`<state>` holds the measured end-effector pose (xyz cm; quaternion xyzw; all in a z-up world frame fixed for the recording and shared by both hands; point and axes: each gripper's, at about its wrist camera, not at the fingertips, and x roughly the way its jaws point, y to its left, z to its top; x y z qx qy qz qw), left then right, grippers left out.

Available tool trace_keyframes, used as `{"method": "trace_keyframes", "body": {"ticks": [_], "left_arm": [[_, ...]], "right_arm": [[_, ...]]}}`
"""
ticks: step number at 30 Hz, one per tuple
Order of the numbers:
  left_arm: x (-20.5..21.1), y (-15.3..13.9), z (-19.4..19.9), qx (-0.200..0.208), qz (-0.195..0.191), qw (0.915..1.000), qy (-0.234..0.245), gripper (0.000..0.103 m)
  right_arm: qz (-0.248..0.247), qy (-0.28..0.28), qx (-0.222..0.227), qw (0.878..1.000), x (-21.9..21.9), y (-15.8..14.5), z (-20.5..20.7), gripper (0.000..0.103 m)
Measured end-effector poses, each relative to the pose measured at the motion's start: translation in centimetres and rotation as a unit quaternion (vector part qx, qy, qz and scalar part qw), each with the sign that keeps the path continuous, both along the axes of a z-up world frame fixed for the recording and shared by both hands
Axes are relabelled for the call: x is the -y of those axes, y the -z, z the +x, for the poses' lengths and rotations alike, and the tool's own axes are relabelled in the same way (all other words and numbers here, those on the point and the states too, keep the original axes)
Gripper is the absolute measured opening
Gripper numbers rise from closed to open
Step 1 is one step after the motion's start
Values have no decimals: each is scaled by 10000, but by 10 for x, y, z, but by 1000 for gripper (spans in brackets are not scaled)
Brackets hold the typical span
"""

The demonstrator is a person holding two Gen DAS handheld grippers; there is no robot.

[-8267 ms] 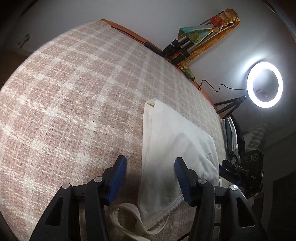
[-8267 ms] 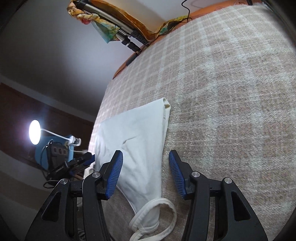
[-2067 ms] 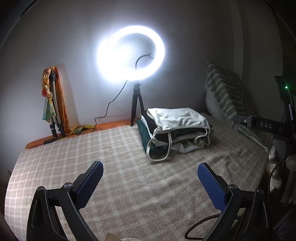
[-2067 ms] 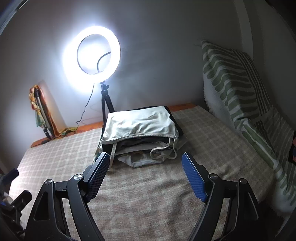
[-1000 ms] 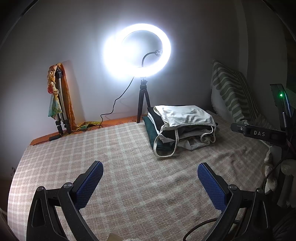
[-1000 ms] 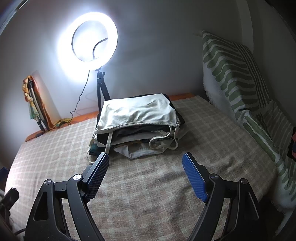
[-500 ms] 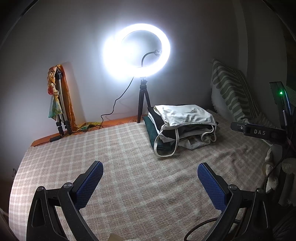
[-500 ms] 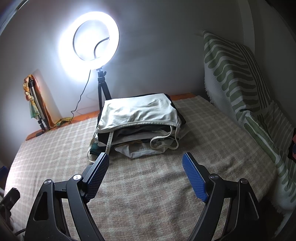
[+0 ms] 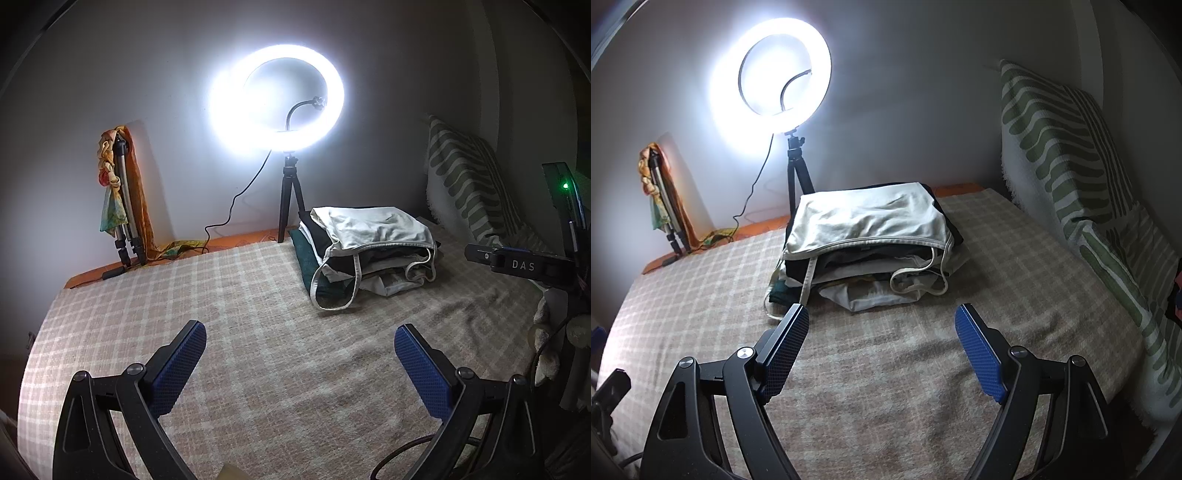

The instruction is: Fold small clothes

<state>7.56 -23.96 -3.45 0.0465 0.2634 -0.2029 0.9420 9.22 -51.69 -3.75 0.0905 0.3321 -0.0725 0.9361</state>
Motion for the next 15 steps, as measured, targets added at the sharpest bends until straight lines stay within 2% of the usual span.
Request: {"method": "trace_keyframes", "body": {"ticks": [9, 15], "left_arm": [[4, 1, -2, 146, 100, 9998, 18, 103], [7, 2, -2, 97, 84, 9999, 43, 103]], "right_arm": [[0, -4, -8, 10000, 0, 0, 0, 82], [4, 11, -10, 10000, -1, 0, -1, 82]]}}
